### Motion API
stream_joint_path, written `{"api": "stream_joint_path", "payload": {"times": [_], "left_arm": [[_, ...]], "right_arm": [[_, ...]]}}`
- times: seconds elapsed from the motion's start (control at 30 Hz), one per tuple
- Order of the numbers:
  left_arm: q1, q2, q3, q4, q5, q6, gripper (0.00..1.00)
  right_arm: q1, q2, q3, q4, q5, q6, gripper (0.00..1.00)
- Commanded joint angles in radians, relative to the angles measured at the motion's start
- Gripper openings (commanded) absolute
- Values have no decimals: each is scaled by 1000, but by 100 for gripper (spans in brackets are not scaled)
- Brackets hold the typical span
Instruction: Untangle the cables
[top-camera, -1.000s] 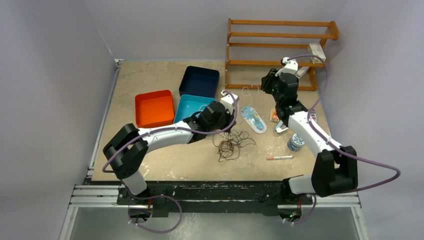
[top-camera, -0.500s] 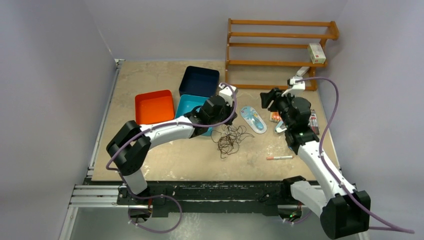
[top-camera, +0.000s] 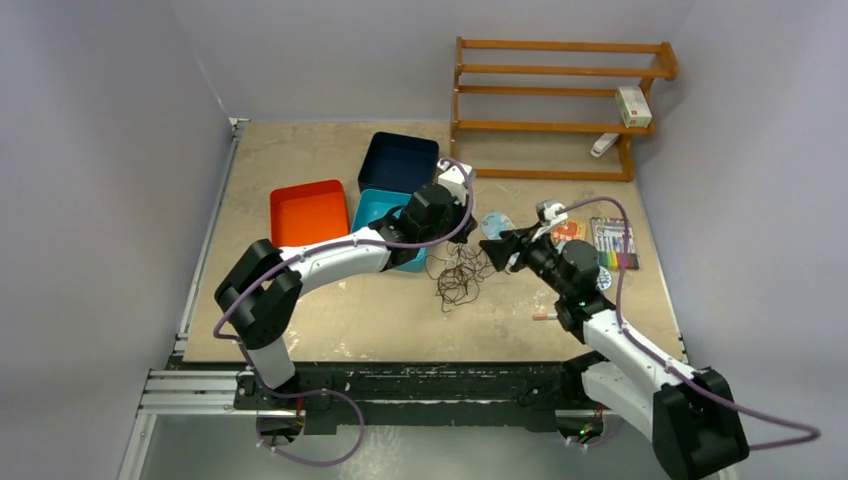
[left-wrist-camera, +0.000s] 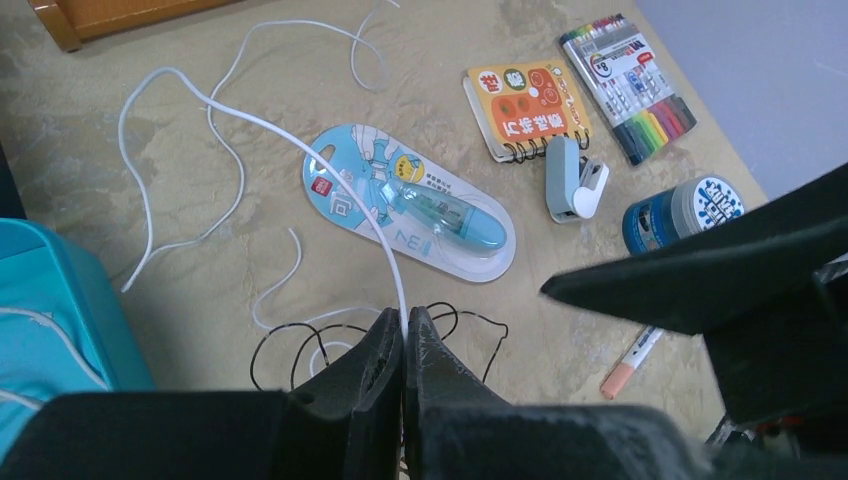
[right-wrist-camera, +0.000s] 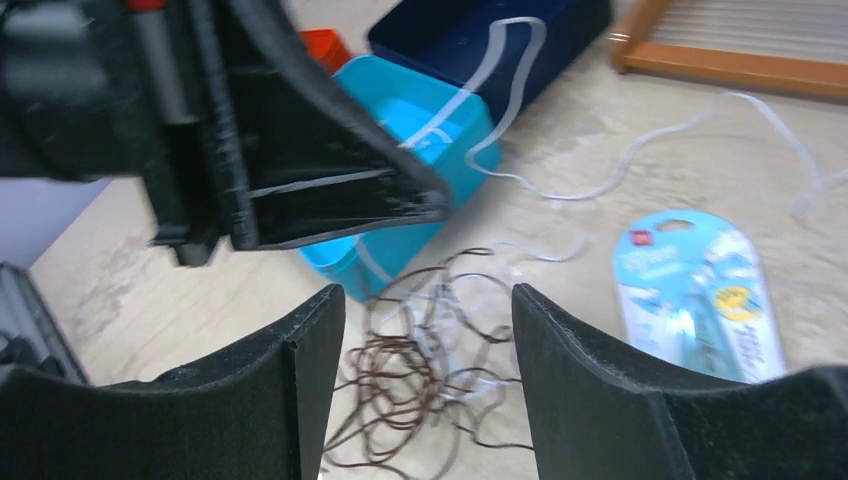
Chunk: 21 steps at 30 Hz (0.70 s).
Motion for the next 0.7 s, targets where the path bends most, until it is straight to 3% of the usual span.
{"api": "stream_joint_path", "payload": {"times": [0.0, 0.27, 0.67], "left_arm": [[10, -4, 57, 14, 12, -19, 0], [10, -4, 68, 10, 35, -26, 0], [11, -6, 77, -6, 49, -29, 0]], "right_arm": [[139, 56, -18, 215, 29, -16, 65], [178, 201, -86, 500, 34, -17, 63], [180, 565, -60, 931, 12, 38, 56]]}}
